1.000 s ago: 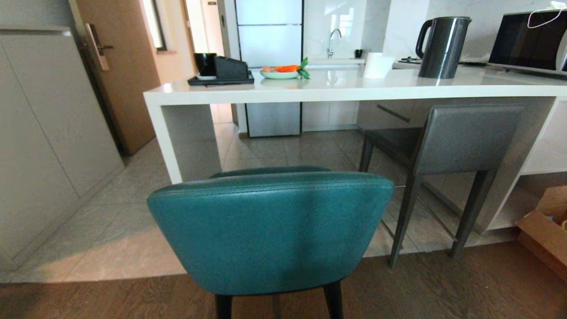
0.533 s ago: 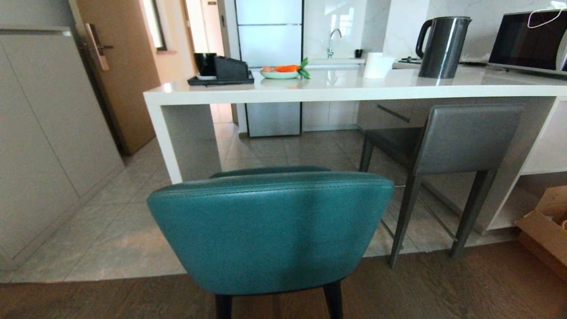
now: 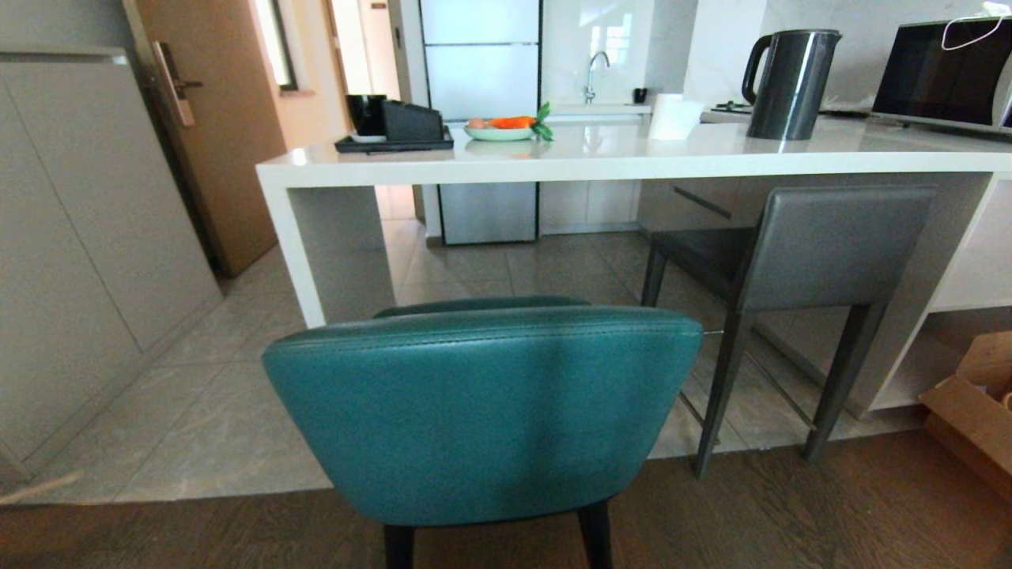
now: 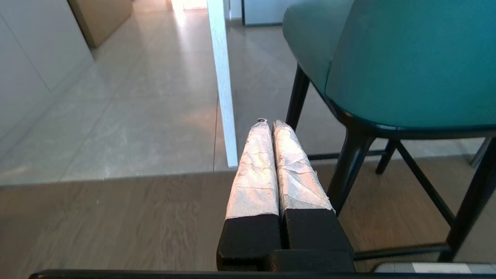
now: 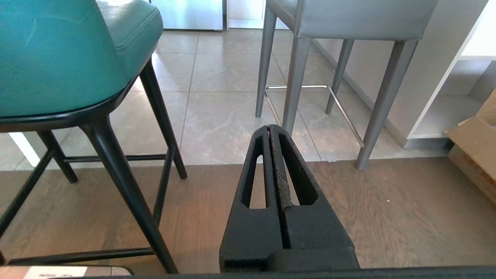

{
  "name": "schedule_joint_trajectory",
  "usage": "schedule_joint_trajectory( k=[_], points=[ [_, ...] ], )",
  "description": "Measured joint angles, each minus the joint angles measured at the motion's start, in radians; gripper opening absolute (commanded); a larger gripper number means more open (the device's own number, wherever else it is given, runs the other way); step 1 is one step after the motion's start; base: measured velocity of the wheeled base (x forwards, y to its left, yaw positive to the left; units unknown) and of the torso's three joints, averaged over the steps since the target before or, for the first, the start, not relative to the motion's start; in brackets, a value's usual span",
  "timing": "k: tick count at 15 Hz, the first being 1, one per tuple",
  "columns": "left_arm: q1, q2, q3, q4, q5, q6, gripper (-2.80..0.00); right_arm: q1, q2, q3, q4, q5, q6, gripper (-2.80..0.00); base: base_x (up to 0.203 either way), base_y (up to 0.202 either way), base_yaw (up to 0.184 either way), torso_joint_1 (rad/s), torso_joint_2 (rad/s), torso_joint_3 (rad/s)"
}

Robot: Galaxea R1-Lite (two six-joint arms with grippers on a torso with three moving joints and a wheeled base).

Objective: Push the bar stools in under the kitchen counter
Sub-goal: Pull the gray chair out from under the dining table

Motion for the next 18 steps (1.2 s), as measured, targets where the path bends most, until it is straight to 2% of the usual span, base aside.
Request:
schedule_joint_trajectory(
  k=[9,18],
  points=[
    [0.000,0.000,0.006,-0.018,-0.001,0.000,-2.80,-0.001,0.000,0.000,0.001,-0.001,0.004,-2.80,0.001,-0.017,0.002,0.000,0.00,0.001],
    [0.001,0.000,0.006,-0.020,-0.001,0.000,-2.80,0.000,0.000,0.000,0.001,-0.003,0.006,-2.80,0.000,-0.188,0.002,0.003,0.00,0.002]
  ],
)
